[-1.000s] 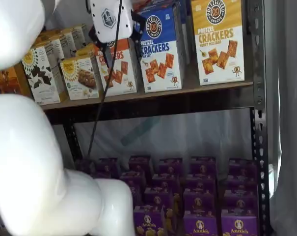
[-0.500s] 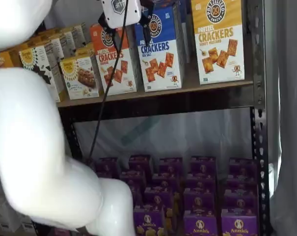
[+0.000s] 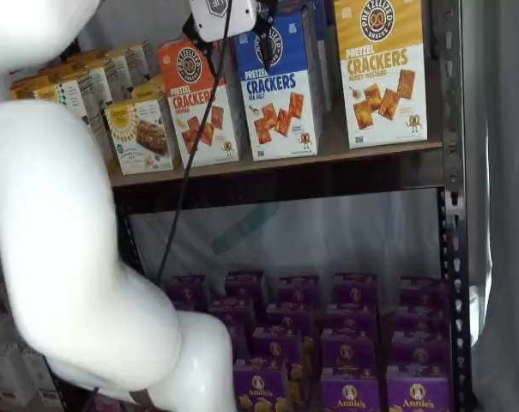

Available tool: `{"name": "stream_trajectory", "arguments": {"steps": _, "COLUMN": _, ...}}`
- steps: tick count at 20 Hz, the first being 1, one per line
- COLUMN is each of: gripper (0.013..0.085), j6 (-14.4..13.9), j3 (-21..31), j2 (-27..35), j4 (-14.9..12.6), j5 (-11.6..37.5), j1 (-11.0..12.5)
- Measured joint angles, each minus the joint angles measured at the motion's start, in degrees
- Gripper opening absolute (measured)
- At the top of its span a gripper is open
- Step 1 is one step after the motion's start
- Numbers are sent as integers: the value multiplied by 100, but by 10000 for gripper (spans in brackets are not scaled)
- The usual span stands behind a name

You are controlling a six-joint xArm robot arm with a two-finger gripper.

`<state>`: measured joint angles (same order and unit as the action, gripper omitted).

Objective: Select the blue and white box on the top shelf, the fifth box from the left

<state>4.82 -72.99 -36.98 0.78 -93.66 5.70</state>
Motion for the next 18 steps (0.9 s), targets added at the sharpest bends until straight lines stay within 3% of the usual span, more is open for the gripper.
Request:
{"name": "stream_trajectory", "arguments": {"steps": 9, "gripper": 850, "j6": -21, "j3": 28, "j2": 99, "j4": -6, "j5": 243, "j1": -19}}
{"name": "stream_trajectory", "arguments": {"steps": 18, "gripper": 850, "j6": -145, "j3": 97, "j2": 138, "j4": -201, "j5": 513, "j1": -143}}
